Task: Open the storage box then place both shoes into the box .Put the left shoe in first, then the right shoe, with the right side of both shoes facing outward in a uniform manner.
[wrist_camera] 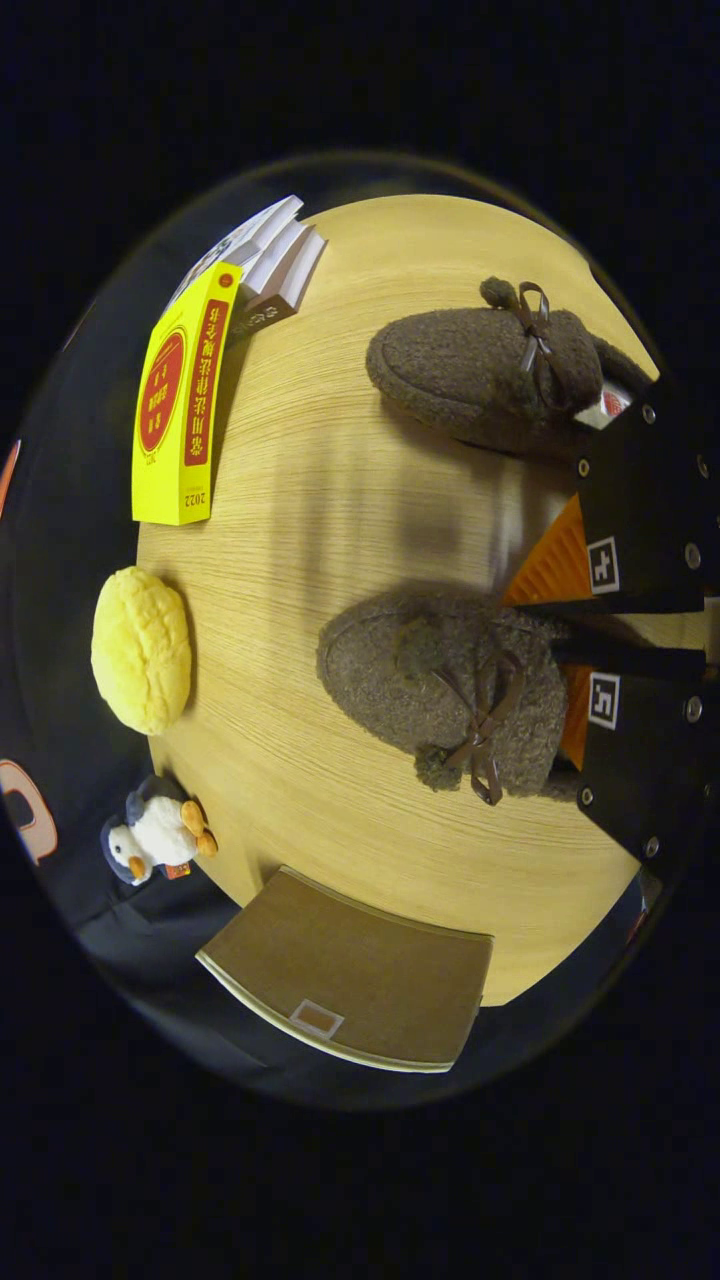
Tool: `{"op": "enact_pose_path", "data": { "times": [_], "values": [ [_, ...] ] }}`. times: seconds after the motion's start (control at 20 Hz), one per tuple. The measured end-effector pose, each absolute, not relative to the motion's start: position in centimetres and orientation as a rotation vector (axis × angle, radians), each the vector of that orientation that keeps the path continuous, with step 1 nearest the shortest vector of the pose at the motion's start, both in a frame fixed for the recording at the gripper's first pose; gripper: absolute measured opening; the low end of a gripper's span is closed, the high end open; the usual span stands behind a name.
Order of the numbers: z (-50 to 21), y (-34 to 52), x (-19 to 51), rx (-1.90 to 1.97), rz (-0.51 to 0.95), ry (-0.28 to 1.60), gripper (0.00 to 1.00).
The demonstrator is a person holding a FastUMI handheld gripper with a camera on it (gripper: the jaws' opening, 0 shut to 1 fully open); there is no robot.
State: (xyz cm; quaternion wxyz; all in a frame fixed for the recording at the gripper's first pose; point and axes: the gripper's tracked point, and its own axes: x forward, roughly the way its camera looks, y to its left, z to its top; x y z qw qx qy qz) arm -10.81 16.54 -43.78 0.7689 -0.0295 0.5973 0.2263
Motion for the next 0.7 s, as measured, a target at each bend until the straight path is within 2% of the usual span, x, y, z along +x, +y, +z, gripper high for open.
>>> {"op": "enact_pose_path", "data": {
  "times": [0.15, 0.7],
  "values": [
    [-43.7, 16.4, -10.8, -0.01, 0.464, 1.309, 0.04],
    [-35.0, 20.7, -9.0, 0.144, 0.356, 1.25, 0.01]
  ]
}}
